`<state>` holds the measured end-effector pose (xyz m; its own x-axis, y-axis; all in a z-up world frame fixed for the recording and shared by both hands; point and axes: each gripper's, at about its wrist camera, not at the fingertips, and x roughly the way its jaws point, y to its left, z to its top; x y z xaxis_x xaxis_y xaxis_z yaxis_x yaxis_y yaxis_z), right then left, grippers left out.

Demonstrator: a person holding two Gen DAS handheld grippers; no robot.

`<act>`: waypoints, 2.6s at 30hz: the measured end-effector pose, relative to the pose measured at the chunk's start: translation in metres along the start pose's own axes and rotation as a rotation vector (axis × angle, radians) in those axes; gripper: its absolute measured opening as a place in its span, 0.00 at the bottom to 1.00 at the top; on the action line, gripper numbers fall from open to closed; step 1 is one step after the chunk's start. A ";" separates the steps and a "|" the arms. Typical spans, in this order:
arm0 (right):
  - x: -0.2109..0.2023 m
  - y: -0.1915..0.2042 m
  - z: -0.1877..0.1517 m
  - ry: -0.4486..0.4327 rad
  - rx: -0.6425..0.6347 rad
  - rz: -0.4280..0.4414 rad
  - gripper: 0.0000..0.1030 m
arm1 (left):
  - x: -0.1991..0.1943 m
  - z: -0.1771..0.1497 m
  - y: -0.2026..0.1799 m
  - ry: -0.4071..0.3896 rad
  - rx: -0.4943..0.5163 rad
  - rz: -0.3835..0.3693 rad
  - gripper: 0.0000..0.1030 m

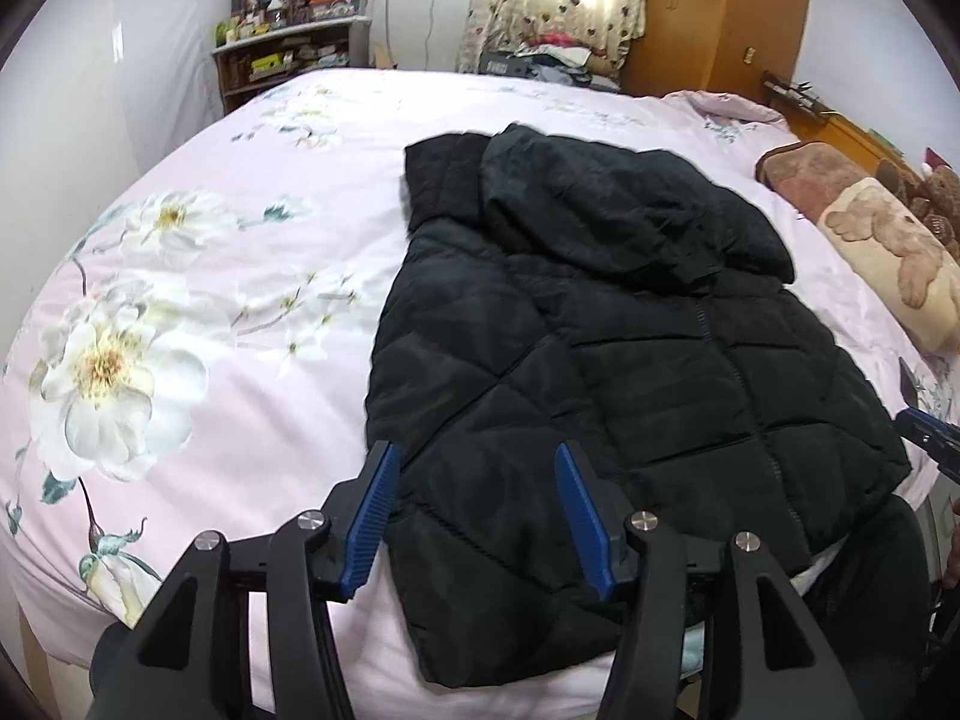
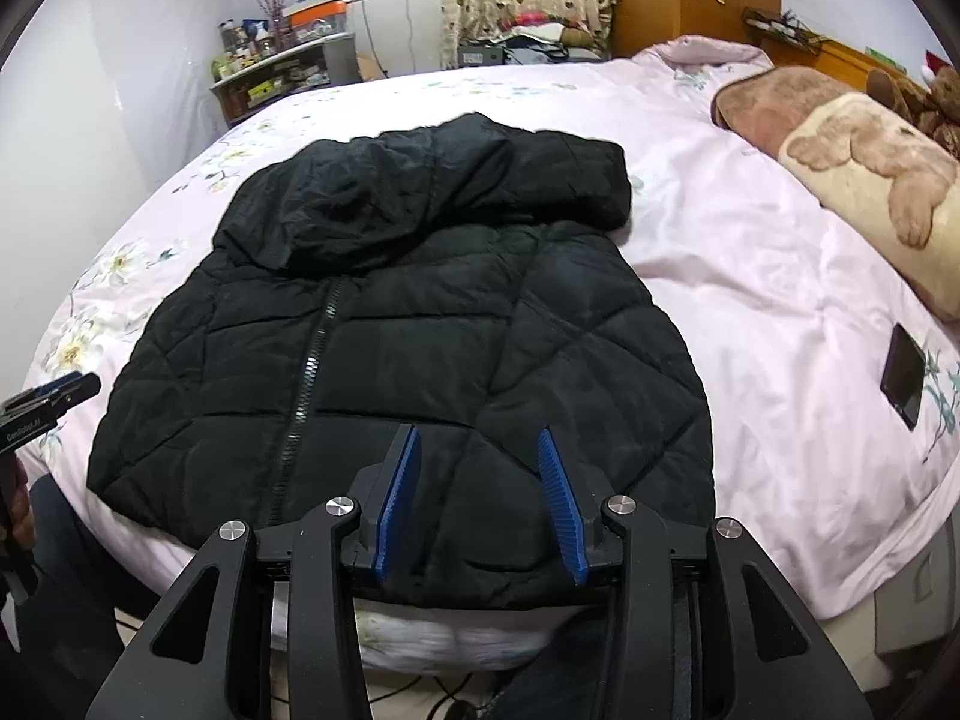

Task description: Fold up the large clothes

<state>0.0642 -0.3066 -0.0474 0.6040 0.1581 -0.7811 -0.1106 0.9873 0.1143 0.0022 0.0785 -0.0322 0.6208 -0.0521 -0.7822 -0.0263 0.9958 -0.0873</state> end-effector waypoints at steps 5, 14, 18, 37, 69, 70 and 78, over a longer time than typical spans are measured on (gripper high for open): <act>0.013 -0.021 -0.001 0.028 0.045 -0.026 0.47 | 0.020 -0.007 0.016 0.058 -0.039 0.017 0.56; 0.039 -0.078 -0.002 0.094 0.173 -0.049 0.58 | 0.046 -0.019 0.034 0.123 -0.091 0.010 0.61; 0.050 -0.095 0.000 0.129 0.220 -0.039 0.59 | 0.053 -0.026 0.030 0.153 -0.104 -0.043 0.61; 0.077 -0.119 -0.009 0.321 0.361 0.230 0.16 | 0.052 -0.029 0.009 0.192 -0.044 -0.104 0.18; -0.060 -0.116 0.063 -0.060 0.417 0.441 0.11 | -0.087 0.058 0.058 -0.165 -0.263 -0.345 0.14; -0.059 -0.118 0.071 -0.072 0.423 0.441 0.11 | -0.085 0.067 0.060 -0.175 -0.272 -0.345 0.14; -0.024 -0.109 0.163 -0.117 0.379 0.396 0.11 | -0.033 0.154 0.067 -0.210 -0.299 -0.320 0.14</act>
<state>0.1902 -0.4156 0.0592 0.6597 0.4979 -0.5630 -0.0681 0.7856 0.6149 0.1004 0.1581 0.0831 0.7781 -0.3056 -0.5487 -0.0129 0.8656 -0.5005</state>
